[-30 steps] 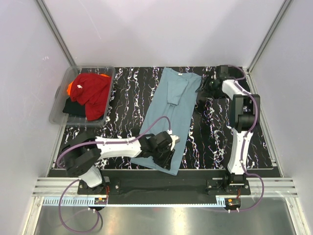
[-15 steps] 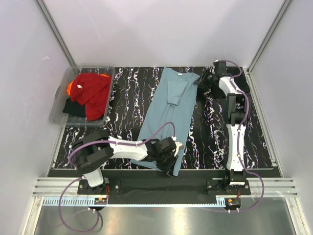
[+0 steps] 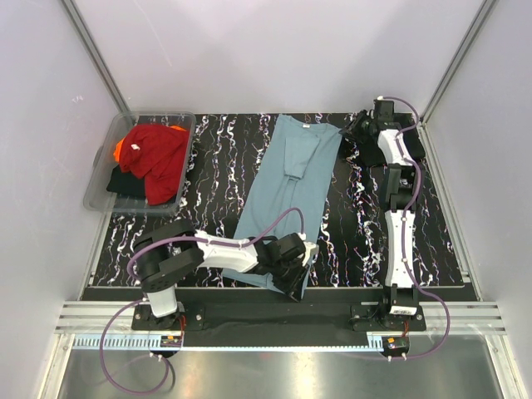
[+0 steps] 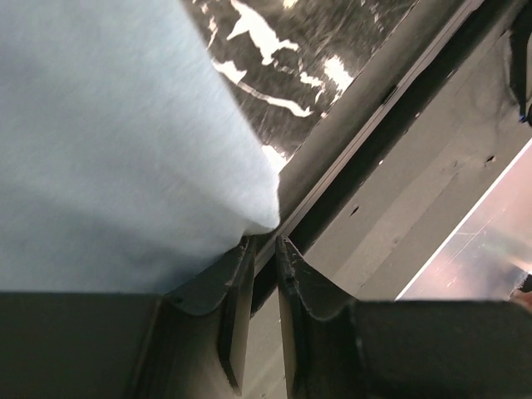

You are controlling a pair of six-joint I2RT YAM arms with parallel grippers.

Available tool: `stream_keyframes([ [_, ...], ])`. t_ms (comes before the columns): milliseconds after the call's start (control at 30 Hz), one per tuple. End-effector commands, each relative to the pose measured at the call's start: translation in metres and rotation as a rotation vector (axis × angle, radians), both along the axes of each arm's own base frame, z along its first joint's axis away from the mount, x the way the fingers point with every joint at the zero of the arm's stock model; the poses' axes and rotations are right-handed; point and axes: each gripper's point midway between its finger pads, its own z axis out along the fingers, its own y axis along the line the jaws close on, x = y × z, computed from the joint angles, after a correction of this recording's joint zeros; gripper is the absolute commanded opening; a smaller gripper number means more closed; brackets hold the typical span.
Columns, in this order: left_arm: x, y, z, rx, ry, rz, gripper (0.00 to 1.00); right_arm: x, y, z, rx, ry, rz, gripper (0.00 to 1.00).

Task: Fold and stack the t-shirts
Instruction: Fold the tshirt

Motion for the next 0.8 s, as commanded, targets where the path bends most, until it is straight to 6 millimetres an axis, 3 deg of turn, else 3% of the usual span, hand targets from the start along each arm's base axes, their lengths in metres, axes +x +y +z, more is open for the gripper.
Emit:
stream_keyframes([
  [0,0.002,-0.012,0.001,-0.022,-0.015,-0.025,0.23,0.006,-0.005,-0.011,-0.014,0.003,-0.012,0.32],
  [67,0.002,-0.013,0.001,-0.023,-0.015,-0.028,0.23,0.010,-0.003,-0.006,0.000,-0.016,-0.009,0.31],
  [267,0.001,-0.012,-0.002,-0.012,-0.005,-0.029,0.22,0.015,-0.009,-0.018,-0.001,-0.008,-0.041,0.10],
  [400,0.000,-0.014,-0.002,-0.019,-0.001,-0.033,0.22,0.020,-0.010,-0.019,0.009,-0.023,-0.050,0.08],
  [567,0.004,-0.023,0.005,-0.040,-0.009,-0.032,0.23,0.031,-0.017,-0.006,-0.002,-0.082,-0.068,0.15],
  [667,0.012,-0.031,0.017,-0.046,-0.032,-0.017,0.26,0.033,-0.018,-0.003,-0.009,-0.098,-0.063,0.30],
  [700,0.015,-0.040,0.031,-0.075,-0.046,-0.019,0.27,0.032,-0.019,0.007,-0.007,-0.103,-0.064,0.35],
  [733,0.017,-0.042,0.037,-0.084,-0.051,-0.022,0.27,0.024,-0.019,-0.007,-0.007,-0.056,-0.067,0.37],
  [767,0.017,-0.042,0.049,-0.096,-0.052,-0.031,0.29,0.020,-0.019,-0.005,-0.012,-0.046,-0.066,0.39],
])
